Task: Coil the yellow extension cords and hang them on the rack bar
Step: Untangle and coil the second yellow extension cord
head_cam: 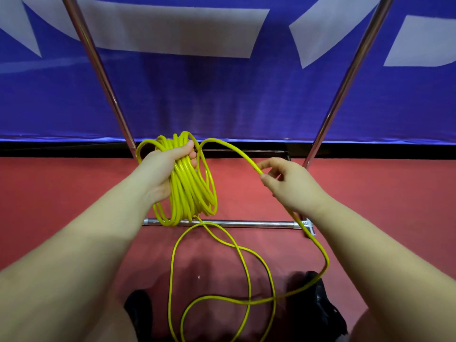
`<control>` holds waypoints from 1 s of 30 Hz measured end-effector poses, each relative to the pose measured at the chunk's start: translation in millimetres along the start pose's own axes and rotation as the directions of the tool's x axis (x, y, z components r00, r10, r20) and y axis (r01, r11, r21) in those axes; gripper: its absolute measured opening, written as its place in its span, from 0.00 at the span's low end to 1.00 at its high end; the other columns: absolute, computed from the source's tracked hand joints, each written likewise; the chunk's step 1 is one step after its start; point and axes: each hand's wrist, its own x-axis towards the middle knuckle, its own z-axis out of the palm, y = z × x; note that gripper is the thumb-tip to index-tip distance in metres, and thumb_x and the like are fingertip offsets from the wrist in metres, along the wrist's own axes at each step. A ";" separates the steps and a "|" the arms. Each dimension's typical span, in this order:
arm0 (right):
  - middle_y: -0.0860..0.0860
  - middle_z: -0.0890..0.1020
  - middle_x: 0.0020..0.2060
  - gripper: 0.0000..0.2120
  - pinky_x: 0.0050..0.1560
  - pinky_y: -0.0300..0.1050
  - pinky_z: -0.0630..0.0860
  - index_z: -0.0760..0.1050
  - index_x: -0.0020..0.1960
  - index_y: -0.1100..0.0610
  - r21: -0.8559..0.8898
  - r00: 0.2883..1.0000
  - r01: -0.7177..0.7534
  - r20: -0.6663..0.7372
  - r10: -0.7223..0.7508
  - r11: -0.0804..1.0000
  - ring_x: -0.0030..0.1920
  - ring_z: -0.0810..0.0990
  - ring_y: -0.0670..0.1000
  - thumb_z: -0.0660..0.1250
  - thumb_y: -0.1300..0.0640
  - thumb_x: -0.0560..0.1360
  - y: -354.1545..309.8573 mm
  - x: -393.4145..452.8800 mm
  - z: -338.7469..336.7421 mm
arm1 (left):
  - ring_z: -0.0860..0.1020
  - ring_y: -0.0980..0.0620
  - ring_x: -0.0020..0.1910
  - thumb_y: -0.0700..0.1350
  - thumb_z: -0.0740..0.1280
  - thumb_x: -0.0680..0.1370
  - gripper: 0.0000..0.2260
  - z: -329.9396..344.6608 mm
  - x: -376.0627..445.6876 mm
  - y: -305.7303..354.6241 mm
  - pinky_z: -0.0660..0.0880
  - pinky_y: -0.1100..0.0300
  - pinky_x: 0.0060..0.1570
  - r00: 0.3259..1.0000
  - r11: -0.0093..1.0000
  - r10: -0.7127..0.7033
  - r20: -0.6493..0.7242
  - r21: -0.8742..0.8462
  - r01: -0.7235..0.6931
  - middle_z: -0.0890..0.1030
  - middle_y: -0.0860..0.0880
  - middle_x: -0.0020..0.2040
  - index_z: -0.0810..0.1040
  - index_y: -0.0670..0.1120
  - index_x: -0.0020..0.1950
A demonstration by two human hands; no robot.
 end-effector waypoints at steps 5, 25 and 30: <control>0.46 0.76 0.38 0.11 0.45 0.40 0.71 0.78 0.57 0.48 0.014 0.998 0.047 0.033 -0.048 0.999 0.38 0.75 0.46 0.64 0.55 0.76 -10.3 -2.5 1.1 | 0.76 0.56 0.25 0.44 0.65 0.77 0.09 5.3 -3.8 -1.8 0.77 0.63 0.29 0.999 1.000 0.002 0.043 0.030 -0.004 0.77 0.52 0.27 0.76 0.44 0.38; 0.46 0.72 0.32 0.15 0.33 0.44 0.79 0.77 0.62 0.56 0.325 0.988 0.044 0.126 -0.089 0.945 0.27 0.72 0.48 0.67 0.58 0.75 -36.2 -3.9 28.3 | 0.78 0.52 0.28 0.39 0.73 0.70 0.04 29.3 -1.6 -34.2 0.77 0.55 0.37 0.998 0.983 -0.059 -0.022 0.174 0.062 0.79 0.47 0.28 0.79 0.41 0.38; 0.50 0.74 0.36 0.20 0.29 0.44 0.78 0.70 0.62 0.53 0.443 0.985 -0.040 0.171 -0.040 0.896 0.27 0.75 0.48 0.70 0.61 0.73 -36.7 -3.1 34.0 | 0.77 0.50 0.25 0.39 0.68 0.74 0.05 26.7 1.5 -27.3 0.78 0.56 0.32 0.989 0.985 -0.146 -0.027 0.088 0.147 0.77 0.46 0.28 0.77 0.40 0.39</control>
